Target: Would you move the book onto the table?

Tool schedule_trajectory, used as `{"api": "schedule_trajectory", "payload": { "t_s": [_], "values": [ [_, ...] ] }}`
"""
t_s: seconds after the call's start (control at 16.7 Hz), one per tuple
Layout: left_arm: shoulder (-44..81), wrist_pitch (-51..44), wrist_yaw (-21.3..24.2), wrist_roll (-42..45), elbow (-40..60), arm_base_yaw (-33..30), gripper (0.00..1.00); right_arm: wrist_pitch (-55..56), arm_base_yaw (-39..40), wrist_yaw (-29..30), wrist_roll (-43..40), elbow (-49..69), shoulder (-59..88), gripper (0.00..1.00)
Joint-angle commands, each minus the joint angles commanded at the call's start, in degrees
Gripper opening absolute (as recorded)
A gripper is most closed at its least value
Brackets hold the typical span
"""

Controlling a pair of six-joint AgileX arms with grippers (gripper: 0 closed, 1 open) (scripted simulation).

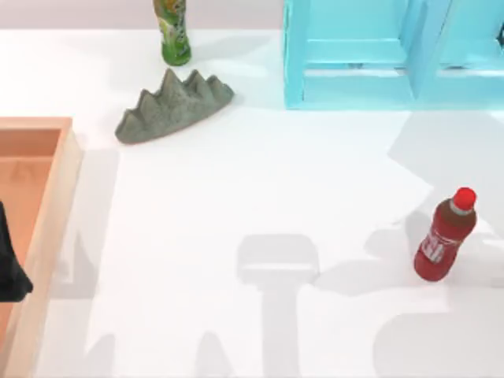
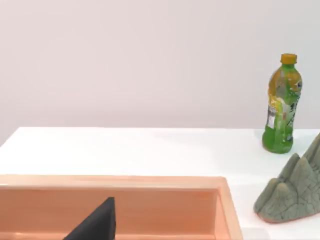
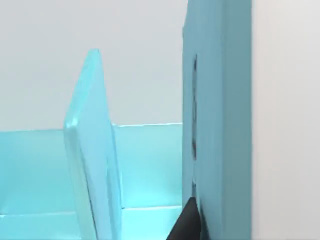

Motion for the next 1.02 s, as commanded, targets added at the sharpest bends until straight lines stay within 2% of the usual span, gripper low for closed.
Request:
{"api": "schedule_trajectory", "payload": {
  "t_s": [0.24,0.6,0.78,1.02],
  "values": [
    [0.00,0.00,0.00,0.00,0.00,0.00,1.00,-2.87,-1.60,-2.56,-0.31,-2.16,-7.10,0.00],
    [0.00,0.00,0.00,0.00,0.00,0.00,1.00,-3.06,-0.78,-2.02,-0.46,-2.13,-6.93,0.00],
    [0.00,0.00,0.00,0.00,0.00,0.00,1.00,-4.48,4.62,3.36,-2.71,-1.66,-6.50,0.00],
    [0.00,0.00,0.00,0.00,0.00,0.00,1.00,-6.54,19.51,17.53,-9.04,-0.27,-5.54,0.00]
  ]
}}
